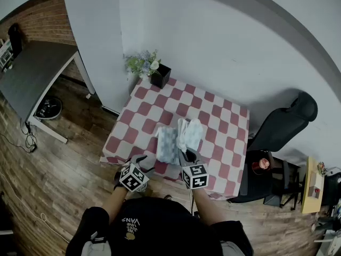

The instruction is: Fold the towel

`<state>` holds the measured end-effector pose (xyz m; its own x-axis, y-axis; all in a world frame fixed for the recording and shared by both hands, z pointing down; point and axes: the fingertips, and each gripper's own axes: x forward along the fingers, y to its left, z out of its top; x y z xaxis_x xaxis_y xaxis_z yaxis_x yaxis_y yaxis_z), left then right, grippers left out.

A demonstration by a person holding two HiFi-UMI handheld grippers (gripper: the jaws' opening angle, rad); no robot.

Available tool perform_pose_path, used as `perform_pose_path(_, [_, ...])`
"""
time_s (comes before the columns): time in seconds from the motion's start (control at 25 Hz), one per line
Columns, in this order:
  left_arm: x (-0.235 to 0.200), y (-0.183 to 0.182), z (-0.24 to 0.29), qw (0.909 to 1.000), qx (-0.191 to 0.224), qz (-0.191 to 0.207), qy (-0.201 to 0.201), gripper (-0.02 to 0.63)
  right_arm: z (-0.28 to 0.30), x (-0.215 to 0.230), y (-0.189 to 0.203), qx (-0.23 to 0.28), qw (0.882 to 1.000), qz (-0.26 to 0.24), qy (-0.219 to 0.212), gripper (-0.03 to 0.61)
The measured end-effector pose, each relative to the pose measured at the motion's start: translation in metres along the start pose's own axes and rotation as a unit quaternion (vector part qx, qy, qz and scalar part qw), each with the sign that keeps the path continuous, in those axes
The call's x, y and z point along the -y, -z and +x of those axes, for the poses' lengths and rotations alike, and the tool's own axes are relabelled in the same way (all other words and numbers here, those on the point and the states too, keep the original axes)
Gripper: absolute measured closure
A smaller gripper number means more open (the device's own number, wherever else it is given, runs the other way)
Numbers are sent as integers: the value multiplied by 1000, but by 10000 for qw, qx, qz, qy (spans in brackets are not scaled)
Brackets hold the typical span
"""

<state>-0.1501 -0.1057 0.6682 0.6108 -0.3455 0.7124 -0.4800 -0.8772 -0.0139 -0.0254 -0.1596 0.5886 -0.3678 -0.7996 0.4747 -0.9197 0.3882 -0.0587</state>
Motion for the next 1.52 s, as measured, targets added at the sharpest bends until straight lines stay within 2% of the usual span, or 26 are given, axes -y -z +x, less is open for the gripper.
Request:
perform_pose_path(0.28, [-3, 6, -4, 9998, 41, -144, -102, 374, 27, -57, 22, -523, 9907, -1024, -721, 540])
perform_pose_path(0.52, [-8, 11, -7, 9996, 47, -225, -165, 374, 39, -81, 50, -1056, 9715, -1817, -1099, 540])
perform_pose_path(0.64, [-9, 12, -7, 9995, 49, -249, -163, 374, 43, -85, 63, -1256, 9649, -1955, -1227, 539])
perform_pose_path(0.92, [-8, 9, -6, 9997, 58, -220, -118, 374, 47, -86, 75, -1419, 9655, -1677, -1401, 523])
perform_pose_path(1.04, [-9, 7, -6, 9998, 53, -188, -105, 374, 47, -89, 77, -1434, 9677, -1442, -1488, 481])
perform_pose_path(1.16, [-9, 5, -6, 9998, 53, -153, -85, 373, 44, -94, 74, -1366, 9701, -1185, -1616, 409])
perform_pose_path(1.52, [-12, -7, -1, 10000, 85, -6, -24, 373, 27, -91, 62, -1068, 9764, -245, -1859, 355])
